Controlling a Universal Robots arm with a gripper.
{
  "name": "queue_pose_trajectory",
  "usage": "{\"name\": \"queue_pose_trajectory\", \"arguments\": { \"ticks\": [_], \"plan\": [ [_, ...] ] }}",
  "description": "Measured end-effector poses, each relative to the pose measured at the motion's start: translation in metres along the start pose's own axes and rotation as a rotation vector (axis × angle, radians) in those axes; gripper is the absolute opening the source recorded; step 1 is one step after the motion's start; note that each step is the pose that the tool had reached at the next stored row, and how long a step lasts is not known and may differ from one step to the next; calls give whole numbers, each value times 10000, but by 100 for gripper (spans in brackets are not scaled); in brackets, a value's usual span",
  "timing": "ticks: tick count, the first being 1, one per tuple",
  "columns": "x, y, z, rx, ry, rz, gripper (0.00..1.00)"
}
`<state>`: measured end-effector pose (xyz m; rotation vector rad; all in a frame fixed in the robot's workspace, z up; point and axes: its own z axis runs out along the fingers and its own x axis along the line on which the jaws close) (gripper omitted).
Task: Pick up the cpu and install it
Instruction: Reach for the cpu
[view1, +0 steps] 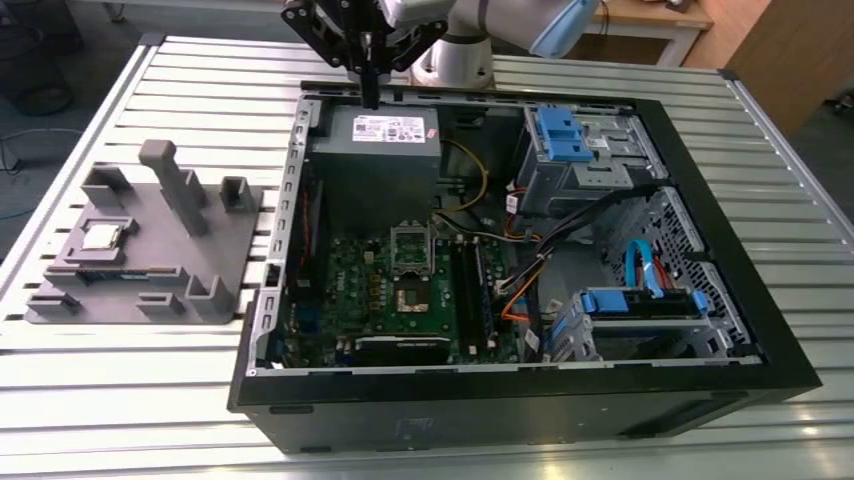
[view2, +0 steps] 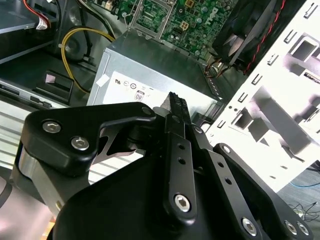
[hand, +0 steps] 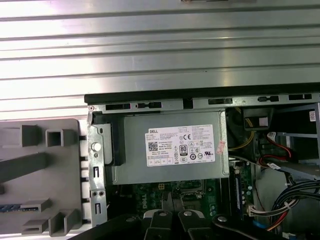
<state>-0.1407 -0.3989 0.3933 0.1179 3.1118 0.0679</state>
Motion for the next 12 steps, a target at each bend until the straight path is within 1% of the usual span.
{"name": "queue_pose_trajectory", "arguments": {
  "ticks": [12],
  "plan": [
    [78,-6,-2,0,-2,0,11]
  ]
}}
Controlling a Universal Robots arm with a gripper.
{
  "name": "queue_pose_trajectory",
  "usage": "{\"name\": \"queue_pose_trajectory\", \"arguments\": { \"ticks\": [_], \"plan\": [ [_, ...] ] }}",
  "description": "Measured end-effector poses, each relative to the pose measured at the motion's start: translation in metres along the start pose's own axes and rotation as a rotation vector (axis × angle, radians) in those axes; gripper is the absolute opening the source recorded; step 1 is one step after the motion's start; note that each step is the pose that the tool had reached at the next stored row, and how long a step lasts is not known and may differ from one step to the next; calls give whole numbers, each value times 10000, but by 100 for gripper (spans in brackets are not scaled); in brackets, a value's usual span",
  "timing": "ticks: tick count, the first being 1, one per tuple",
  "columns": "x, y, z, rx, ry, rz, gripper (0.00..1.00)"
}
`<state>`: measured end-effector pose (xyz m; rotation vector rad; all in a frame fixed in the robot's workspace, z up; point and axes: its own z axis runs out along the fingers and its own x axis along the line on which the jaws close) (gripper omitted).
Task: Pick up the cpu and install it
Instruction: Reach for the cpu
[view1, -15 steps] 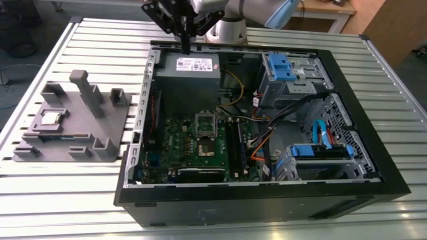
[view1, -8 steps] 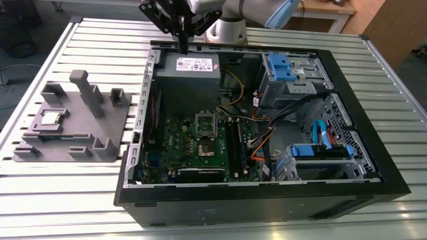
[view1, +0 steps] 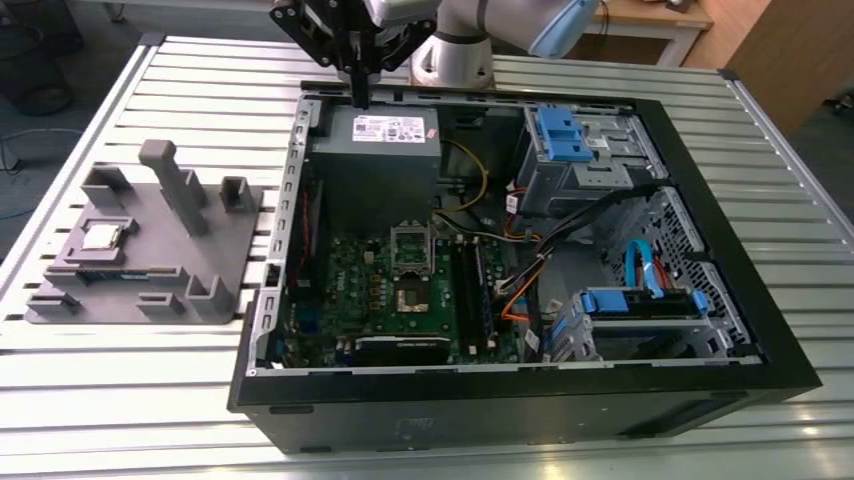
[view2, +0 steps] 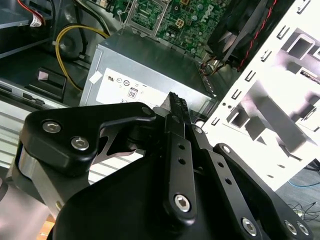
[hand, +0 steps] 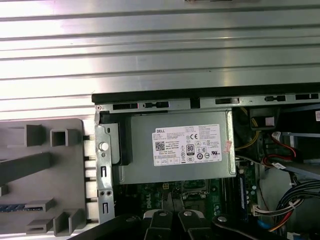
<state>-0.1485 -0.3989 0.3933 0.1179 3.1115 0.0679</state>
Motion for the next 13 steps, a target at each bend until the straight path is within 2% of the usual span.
{"name": "queue_pose_trajectory", "arguments": {
  "ticks": [13],
  "plan": [
    [10,-1,0,0,0,0,11]
  ]
}}
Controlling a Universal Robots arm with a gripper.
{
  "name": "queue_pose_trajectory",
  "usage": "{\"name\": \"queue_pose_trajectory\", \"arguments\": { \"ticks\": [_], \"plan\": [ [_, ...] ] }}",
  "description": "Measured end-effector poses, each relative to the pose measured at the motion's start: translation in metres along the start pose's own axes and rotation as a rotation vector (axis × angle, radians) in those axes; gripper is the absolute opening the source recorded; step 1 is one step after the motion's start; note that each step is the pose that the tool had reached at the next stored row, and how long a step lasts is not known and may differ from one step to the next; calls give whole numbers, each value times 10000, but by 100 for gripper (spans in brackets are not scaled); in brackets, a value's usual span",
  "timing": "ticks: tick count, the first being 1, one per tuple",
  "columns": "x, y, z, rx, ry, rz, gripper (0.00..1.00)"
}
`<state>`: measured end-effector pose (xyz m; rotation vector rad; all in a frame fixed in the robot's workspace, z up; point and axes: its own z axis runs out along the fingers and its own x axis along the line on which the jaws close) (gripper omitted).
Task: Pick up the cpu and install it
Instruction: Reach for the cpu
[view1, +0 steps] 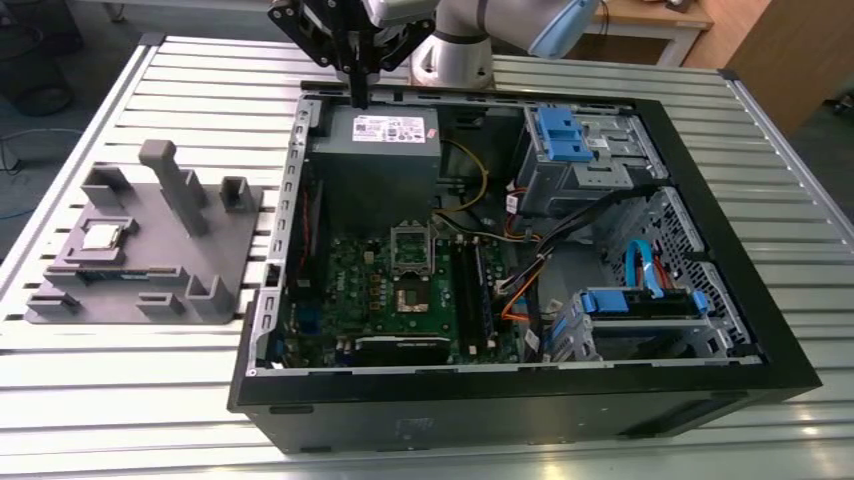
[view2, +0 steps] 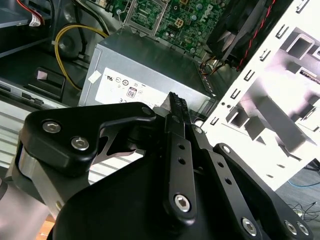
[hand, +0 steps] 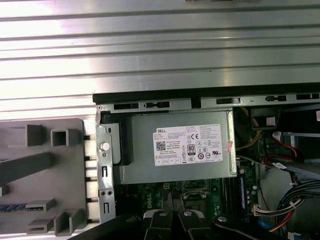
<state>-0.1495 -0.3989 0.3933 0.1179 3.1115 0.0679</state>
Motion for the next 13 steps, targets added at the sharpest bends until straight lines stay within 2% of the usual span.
{"name": "queue_pose_trajectory", "arguments": {
  "ticks": [6,13],
  "plan": [
    [27,-2,-1,-4,-4,1,11],
    [152,-11,-4,-8,-39,-1,11]
  ]
}}
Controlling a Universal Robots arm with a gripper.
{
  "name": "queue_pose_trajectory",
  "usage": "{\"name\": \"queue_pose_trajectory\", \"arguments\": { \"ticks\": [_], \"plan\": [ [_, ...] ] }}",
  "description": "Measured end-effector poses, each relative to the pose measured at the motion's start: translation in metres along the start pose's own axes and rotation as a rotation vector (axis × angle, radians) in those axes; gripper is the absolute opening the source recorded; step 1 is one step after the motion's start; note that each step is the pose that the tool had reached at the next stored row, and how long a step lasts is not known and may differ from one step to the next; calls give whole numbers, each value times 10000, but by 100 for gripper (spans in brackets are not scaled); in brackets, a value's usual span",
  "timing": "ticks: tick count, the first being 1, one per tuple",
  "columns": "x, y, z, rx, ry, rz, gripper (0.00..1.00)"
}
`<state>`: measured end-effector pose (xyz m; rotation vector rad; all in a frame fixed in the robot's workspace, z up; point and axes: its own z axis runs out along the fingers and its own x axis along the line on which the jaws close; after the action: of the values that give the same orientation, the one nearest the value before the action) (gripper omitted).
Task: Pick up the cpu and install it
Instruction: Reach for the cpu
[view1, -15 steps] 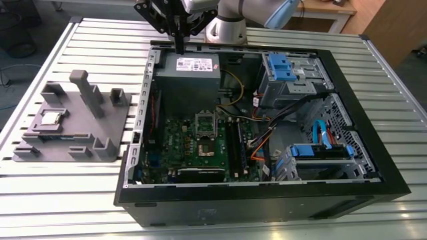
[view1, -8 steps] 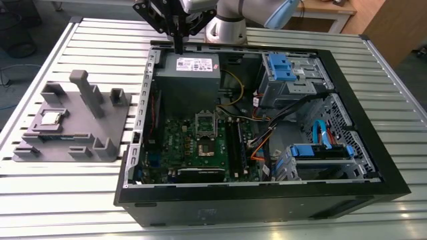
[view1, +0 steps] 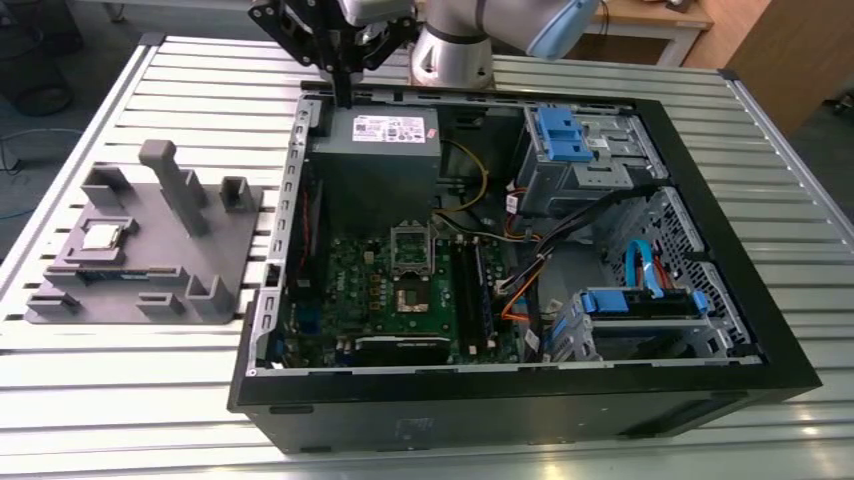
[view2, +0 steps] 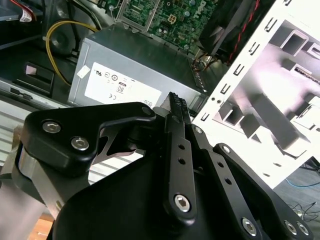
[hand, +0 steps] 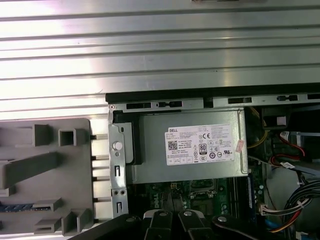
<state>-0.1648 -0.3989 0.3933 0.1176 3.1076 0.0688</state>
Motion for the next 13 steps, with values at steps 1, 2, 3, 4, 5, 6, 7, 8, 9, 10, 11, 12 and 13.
{"name": "queue_pose_trajectory", "arguments": {
  "ticks": [1,2,3,4,5,6,7,8,9,10,11,12,13],
  "plan": [
    [21,-1,-1,0,-7,0,11],
    [44,-3,-1,-1,-14,0,11],
    [66,-5,-2,-2,-21,0,11],
    [88,-7,-3,-3,-29,-1,11],
    [109,-8,-4,-2,-36,-2,11],
    [132,-10,-4,-3,-44,-3,11],
    [153,-12,-5,-4,-51,-3,11],
    [175,-13,-6,-6,-58,-2,11],
    [196,-16,-6,-7,-66,-2,11],
    [217,-18,-7,-9,-74,-3,11],
    [239,-20,-8,-9,-81,-3,11],
    [259,-21,-8,-11,-88,-4,11],
    [283,-24,-9,-12,-98,-5,11]
  ]
}}
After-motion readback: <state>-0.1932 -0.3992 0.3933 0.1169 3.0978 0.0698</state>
